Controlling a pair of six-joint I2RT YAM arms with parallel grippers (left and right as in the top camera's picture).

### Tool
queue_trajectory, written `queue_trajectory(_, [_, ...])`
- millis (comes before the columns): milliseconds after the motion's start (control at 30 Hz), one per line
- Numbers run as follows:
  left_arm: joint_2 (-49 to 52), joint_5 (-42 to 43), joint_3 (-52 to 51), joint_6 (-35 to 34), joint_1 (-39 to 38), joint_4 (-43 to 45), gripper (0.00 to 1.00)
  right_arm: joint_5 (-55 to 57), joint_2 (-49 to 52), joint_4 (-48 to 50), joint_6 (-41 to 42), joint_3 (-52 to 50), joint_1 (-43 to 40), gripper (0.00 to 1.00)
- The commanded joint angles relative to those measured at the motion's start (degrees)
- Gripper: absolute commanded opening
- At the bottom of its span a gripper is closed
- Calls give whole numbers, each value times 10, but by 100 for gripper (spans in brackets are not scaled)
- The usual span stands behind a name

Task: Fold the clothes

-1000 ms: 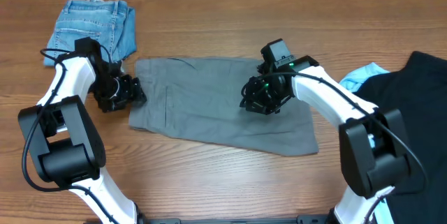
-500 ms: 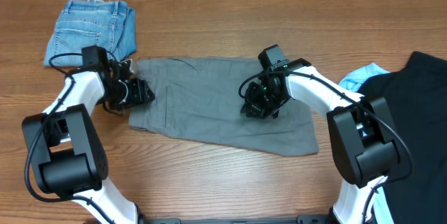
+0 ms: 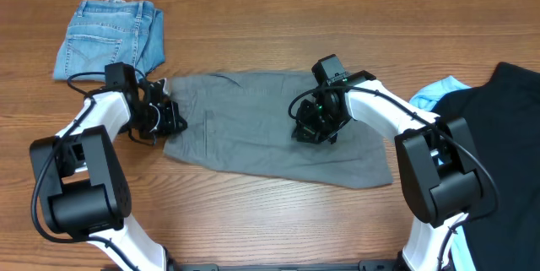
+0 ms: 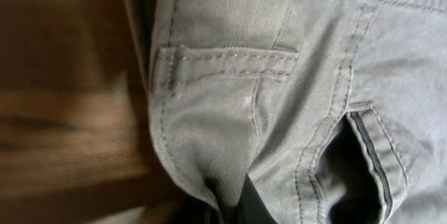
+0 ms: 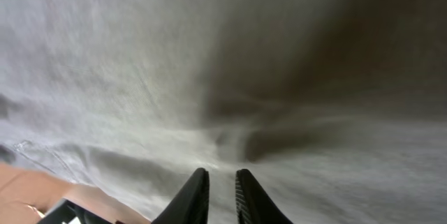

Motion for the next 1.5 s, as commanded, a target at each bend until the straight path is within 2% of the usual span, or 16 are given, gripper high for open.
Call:
queue_trajectory(0, [30,-33,23,3,12,-67,4,3,6,-2,2,-2,0,15])
queue_trajectory(200, [28,-151,205,3,33,-263,4,-6,-3,-22,14,-2,-8,8])
queue_trajectory(300, [28,-198,295,3,34,-348,4,-8,-25,-25,13,-1,-12,7])
queue_trajectory(500, [28,-195,439,-6,14,-452,4,-5,-87,-28,11,0,-32,8])
queue_trajectory(700, [28,-193,553,-20,-56,-528,4,14,-132,-59,7,7,-87,9])
queue_trajectory(900, [29,-196,555,-45,-188,-536,4,44,-137,-102,-14,7,-172,9])
queue_trajectory(1067, [33,-254,530,-110,-304,-516,4,52,-137,-116,-39,7,-218,9])
queue_trajectory(1167, [33,-258,496,-153,-362,-492,4,70,-137,-116,-40,7,-248,9])
queue_trajectory(1333, [33,-257,434,-221,-412,-442,4,70,-137,-120,-54,7,-279,12])
queue_trajectory(1467, [33,-225,392,-276,-433,-399,4,74,-137,-122,-69,5,-283,12])
